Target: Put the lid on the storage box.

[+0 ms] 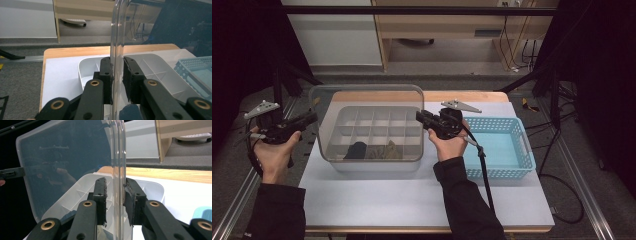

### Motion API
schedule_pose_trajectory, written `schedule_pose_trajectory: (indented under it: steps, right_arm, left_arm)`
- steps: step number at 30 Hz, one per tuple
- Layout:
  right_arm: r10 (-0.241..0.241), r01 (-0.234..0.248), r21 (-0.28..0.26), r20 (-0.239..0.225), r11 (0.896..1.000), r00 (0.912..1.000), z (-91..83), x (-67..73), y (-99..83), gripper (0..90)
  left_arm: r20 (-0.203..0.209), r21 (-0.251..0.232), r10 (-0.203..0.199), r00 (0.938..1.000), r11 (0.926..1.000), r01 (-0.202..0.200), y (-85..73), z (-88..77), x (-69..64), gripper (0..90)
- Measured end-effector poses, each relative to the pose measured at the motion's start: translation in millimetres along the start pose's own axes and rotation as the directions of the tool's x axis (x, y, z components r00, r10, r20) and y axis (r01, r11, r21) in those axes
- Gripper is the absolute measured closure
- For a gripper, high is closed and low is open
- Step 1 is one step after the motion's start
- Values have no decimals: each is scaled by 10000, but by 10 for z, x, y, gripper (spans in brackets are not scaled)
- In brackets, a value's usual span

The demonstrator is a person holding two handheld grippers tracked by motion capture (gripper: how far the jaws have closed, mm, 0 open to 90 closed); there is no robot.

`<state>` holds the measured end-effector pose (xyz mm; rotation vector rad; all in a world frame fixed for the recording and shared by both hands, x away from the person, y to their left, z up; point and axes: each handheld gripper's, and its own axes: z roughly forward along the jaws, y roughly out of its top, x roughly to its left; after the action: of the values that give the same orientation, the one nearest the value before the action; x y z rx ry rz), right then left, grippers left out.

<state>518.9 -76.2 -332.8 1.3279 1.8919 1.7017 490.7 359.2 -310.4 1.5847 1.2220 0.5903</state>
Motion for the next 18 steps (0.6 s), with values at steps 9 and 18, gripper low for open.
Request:
schedule_pose_trajectory:
  steps: [9,18]
  right_arm:
    - [34,-35,84,37,10000,10000,49,-24,12,728]
    - [14,-15,209,38,9998,10000,84,-32,-8,727]
  left_arm:
    - [90,18,-188,9998,9998,188,-15,72,55,767]
    - [26,66,-266,9996,9996,266,-35,104,85,765]
